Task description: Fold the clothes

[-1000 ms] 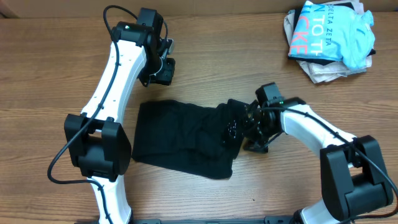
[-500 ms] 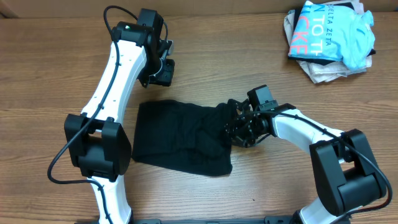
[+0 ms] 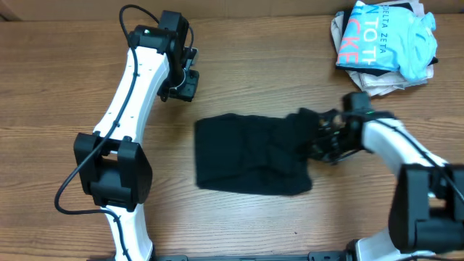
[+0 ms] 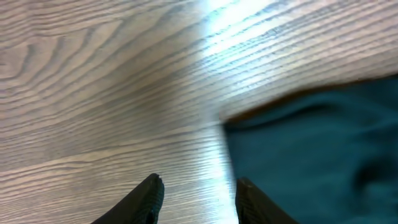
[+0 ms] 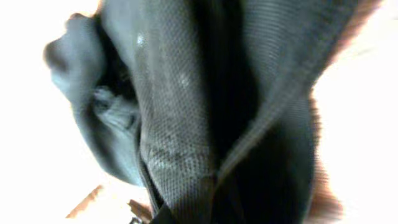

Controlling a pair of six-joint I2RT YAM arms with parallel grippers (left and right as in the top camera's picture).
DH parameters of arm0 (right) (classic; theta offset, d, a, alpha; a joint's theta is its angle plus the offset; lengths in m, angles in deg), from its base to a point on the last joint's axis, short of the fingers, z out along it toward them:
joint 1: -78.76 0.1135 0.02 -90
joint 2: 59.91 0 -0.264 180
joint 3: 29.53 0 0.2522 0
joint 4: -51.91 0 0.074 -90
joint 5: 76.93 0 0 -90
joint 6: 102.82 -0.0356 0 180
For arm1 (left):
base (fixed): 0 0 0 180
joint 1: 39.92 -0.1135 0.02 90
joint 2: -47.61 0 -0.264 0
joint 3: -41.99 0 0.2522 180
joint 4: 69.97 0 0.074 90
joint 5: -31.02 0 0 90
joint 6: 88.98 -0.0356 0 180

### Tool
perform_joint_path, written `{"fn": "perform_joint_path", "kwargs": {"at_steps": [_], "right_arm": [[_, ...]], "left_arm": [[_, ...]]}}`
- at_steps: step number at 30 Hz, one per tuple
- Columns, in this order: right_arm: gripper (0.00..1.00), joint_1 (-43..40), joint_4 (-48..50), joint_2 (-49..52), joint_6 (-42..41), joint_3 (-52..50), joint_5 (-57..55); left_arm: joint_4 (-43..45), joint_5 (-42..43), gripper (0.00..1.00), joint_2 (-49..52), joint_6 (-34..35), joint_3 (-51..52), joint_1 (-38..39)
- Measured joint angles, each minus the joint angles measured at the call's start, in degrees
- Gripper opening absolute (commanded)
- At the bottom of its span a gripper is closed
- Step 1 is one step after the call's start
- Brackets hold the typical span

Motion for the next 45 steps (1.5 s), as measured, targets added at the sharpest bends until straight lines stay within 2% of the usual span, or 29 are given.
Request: {"fn": "perform_joint_path", "kwargs": {"at_steps": [4,8,12,20,25,27,35,40,45], "right_arm": [[0.04,-1.18,-10.34,-1.88,6.27,8.72,-3.98],[0.04,3.08,-14.75,-2.01,9.27,18.27,-8.28],[0.04,11.28,-11.43,-2.05,9.33,23.67,-11.13],[0.05,29.49,-4.55,0.52,5.66,24.3,-16.44],[0.4,36.39,-5.31,8.2,4.35,24.35,-17.81],[0.49,38.71,-6.58,10.1,4.57,24.35,-17.99],[0.55,42.45,-15.76,10.38,5.97,29.51,-17.7],[0.73,42.12,-21.38,8.24,5.86,35.69,-21.27],[0.74,42.1,-25.44,6.69,1.03,35.04,-27.91]], "left_arm": [[0.28,-0.42,0.47,0.0,-0.15,0.0,-1.79],[1.03,-0.61,0.52,0.0,-0.22,0.0,-4.0],[1.64,-0.61,0.55,0.0,-0.22,0.0,-6.29],[1.9,-0.66,0.57,0.0,-0.22,0.0,-9.81],[2.32,-0.81,0.57,0.0,-0.22,0.0,-10.43],[2.99,-0.83,0.58,0.0,-0.24,0.0,-10.43],[5.01,-0.79,0.57,0.0,-0.24,0.0,-10.43],[5.01,-0.81,0.58,0.24,-0.24,0.0,-10.43],[5.01,-0.81,0.58,1.27,-0.24,0.0,-10.43]]}}
